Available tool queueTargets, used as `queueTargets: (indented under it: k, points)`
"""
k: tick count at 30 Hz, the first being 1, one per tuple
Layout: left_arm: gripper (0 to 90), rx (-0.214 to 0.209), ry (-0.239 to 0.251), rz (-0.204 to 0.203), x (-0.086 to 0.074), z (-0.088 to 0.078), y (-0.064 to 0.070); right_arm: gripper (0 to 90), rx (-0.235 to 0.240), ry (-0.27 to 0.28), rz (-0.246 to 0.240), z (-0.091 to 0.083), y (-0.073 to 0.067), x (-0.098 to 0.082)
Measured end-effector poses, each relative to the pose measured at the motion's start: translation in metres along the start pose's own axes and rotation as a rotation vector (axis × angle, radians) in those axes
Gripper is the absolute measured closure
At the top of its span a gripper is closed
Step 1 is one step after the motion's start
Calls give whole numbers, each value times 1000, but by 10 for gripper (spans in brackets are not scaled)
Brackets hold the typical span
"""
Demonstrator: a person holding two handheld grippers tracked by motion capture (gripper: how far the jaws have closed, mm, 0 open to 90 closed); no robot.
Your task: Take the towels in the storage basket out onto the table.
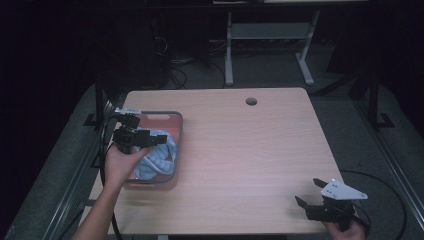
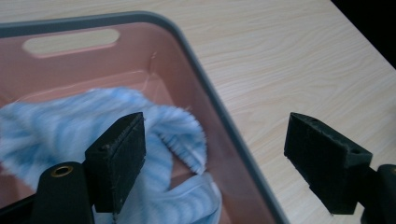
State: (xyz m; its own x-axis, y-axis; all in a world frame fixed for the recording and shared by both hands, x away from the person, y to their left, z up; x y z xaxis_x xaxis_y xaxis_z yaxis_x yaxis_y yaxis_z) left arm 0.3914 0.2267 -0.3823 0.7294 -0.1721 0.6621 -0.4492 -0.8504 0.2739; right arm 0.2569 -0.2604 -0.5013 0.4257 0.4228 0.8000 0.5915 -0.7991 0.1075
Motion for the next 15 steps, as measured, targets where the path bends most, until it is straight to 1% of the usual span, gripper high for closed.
queueTargets:
  k: [3,4,10,11,12,15]
  points:
    - [199,14,15,-15,-2,-4,-7,151,2,-1,-1,1,0,0]
    - [200,24,18,-19,-4,-5,-11,151,2,-1,-6,1,-1,0]
    - [200,46,11,-30,-9,-5,-19,151,2,-1,-2,1,-1,0]
    - [199,53,9,-35,-10,-5,-21,151,2,0,-1,0,-1,0]
    - [194,73,12,-44,-13,-4,-24,151,2,0,-1,0,0,0]
    - [194,81,8,-55,-16,-2,-28,151,2,-1,1,0,0,0]
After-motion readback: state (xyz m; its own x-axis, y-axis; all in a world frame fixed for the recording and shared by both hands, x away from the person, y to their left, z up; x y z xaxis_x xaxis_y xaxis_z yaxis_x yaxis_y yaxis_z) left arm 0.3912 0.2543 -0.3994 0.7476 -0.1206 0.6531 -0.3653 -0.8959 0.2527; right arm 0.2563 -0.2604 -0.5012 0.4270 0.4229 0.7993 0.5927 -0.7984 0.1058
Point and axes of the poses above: each handheld gripper's, and its own axes: z roughly forward along the jaws, x roughly out of its top, y roughly to its right, the point moved 7 cm from there along z, roughly forward along the jaws, and after that the axes turned 1 degree about -z, right-handed, at the moved point
